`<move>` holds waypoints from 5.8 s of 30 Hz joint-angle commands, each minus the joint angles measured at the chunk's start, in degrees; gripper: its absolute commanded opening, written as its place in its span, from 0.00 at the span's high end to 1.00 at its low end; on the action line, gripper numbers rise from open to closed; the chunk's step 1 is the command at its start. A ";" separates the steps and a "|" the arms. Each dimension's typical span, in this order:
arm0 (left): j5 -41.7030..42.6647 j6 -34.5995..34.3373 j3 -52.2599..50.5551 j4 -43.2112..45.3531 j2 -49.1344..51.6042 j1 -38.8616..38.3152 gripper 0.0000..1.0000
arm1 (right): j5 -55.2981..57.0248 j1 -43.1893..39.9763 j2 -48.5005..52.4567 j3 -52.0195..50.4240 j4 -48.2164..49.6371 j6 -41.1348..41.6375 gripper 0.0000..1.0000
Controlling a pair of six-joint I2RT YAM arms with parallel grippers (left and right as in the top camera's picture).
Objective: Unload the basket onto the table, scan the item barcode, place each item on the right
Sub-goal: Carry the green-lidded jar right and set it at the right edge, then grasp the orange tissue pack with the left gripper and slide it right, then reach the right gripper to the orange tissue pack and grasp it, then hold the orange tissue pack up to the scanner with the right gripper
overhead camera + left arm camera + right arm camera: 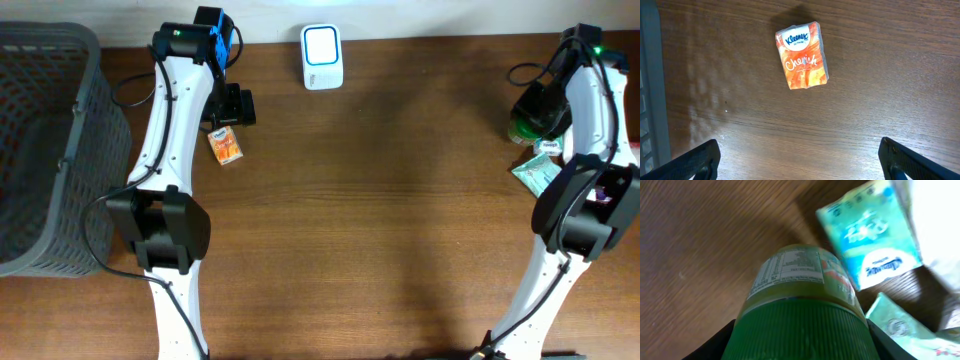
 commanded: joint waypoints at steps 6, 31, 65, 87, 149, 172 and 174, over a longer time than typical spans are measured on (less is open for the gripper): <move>-0.66 -0.17 1.07 -0.07 -1.20 0.04 0.01 | 2.38 0.87 1.07 -1.03 -0.20 0.15 0.09; 7.89 -0.22 1.07 1.49 -1.20 0.04 0.01 | 6.01 0.66 -41.92 -24.52 -25.79 -2.60 0.01; 50.14 11.26 -30.27 35.43 -7.93 -3.45 1.00 | 6.01 0.66 -41.03 -24.50 -24.72 -2.60 0.01; 18.01 -4.90 -30.64 32.76 -7.85 -31.06 0.29 | 6.01 0.66 -41.03 -24.50 -24.72 -2.60 0.01; -6.60 -4.04 -25.92 13.68 -10.71 -0.33 0.01 | -88.80 23.34 -21.88 -55.01 67.84 1.81 0.96; -6.60 -4.04 -25.92 13.68 -10.71 -0.33 0.01 | -87.65 25.33 -23.67 -51.17 111.97 36.61 0.96; -6.60 -4.04 -25.92 13.68 -10.71 -0.33 0.01 | -78.73 26.60 -23.67 -51.15 111.97 39.36 0.96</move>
